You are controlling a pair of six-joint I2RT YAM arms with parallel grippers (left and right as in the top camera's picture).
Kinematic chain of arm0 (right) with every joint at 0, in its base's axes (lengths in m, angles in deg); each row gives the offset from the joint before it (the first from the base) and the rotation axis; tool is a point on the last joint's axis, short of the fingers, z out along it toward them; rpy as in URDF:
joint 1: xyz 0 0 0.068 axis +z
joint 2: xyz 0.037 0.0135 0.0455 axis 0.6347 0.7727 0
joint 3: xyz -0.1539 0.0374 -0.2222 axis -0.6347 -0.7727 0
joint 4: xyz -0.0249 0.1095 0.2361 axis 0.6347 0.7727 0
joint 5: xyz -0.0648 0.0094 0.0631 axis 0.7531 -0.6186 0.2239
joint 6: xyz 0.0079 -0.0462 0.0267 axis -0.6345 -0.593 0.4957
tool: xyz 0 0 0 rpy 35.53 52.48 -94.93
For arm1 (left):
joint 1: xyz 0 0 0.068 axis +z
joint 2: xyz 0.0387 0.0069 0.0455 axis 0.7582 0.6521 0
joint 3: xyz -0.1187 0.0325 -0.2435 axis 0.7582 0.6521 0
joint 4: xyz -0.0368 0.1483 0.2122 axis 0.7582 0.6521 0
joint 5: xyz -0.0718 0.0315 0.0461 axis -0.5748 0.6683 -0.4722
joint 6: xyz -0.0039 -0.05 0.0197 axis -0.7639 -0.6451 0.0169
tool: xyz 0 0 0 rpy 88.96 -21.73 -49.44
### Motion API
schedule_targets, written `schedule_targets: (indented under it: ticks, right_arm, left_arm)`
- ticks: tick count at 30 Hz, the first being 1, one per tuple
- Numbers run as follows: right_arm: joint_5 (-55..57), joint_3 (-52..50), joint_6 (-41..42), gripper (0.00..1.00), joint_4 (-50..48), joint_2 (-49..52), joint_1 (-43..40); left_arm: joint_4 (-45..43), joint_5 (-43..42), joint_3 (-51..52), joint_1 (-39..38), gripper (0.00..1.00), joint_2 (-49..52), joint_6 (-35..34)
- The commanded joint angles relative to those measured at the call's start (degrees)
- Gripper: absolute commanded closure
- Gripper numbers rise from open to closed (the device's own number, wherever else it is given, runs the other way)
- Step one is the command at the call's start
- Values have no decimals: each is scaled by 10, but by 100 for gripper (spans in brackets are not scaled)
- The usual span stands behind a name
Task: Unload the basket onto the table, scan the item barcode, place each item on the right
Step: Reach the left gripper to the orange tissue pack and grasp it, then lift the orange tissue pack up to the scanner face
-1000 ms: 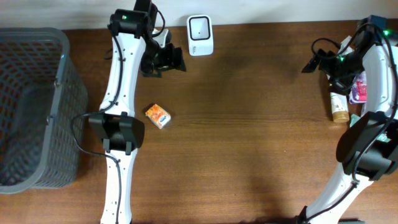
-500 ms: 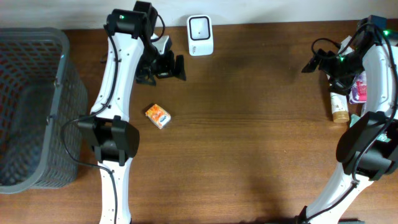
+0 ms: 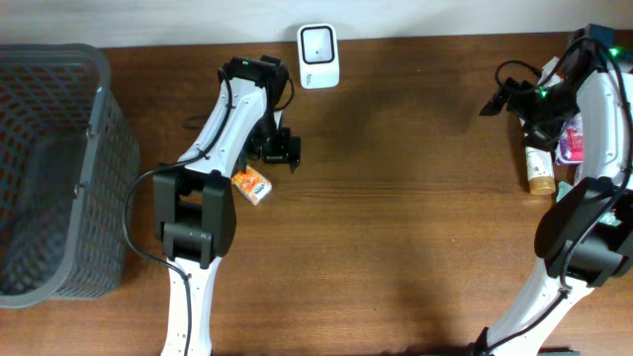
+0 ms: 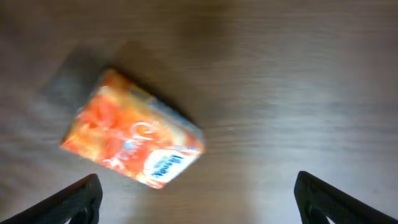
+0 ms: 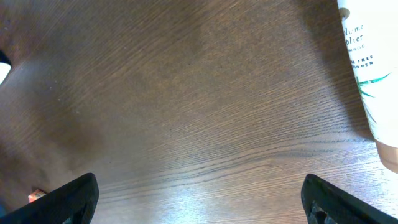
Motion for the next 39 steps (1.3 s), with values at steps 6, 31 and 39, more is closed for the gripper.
schedule_targets:
  ticks: [6, 31, 39]
  right_arm:
    - [-5, -3, 4, 1, 1, 7, 0]
    - [-5, -3, 4, 1, 1, 7, 0]
    - [-5, -3, 4, 1, 1, 7, 0]
  left_arm:
    - [-83, 107, 95, 3, 0, -16, -165]
    - [90, -42, -215, -14, 1, -16, 58]
    - [108, -14, -167, 69, 1, -16, -21]
